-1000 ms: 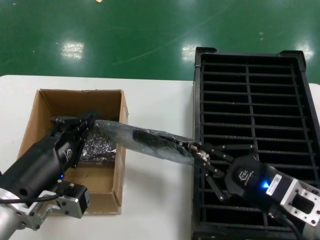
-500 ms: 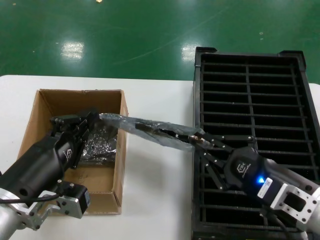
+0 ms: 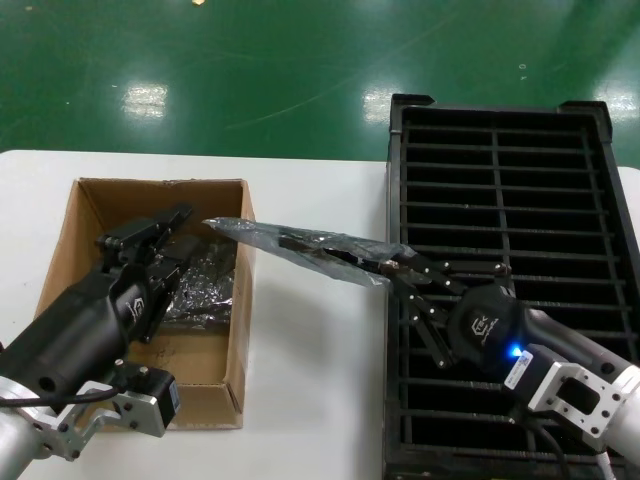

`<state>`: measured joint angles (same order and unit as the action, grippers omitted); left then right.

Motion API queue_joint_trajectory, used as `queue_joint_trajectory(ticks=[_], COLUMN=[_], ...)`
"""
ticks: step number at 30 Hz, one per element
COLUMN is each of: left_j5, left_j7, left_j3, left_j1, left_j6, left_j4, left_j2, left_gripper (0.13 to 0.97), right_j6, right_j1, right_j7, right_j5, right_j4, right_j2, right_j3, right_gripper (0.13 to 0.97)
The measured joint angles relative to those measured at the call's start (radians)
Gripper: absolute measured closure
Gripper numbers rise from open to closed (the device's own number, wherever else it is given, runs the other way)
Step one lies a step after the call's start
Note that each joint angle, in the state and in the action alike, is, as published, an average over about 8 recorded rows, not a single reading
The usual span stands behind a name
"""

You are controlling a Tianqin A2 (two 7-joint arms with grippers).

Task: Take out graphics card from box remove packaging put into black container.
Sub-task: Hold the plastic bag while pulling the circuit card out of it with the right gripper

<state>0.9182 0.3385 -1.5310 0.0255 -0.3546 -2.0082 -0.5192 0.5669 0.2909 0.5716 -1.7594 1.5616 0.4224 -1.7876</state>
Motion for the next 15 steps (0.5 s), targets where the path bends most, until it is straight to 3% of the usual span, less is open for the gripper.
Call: queue_joint_trajectory(ticks=[7,15], left_j5=[0.000,0.000], left_j7=[0.000,0.000], left_j3=[0.000,0.000], left_j1=[0.000,0.000], left_j6=[0.000,0.000], left_j4=[0.000,0.000], left_j2=[0.000,0.000], left_gripper=[0.799,0.865], right_j6=[-0.008,-0.010], right_j1=[0.012,0.014], right_j7=[0.037,0.054], right_j5=[0.004,0.007], right_j4=[-0.020,-0.015], right_j2=[-0.012,-0.019], right_j3=[0.005,0.001], right_gripper=[0.908,0.908])
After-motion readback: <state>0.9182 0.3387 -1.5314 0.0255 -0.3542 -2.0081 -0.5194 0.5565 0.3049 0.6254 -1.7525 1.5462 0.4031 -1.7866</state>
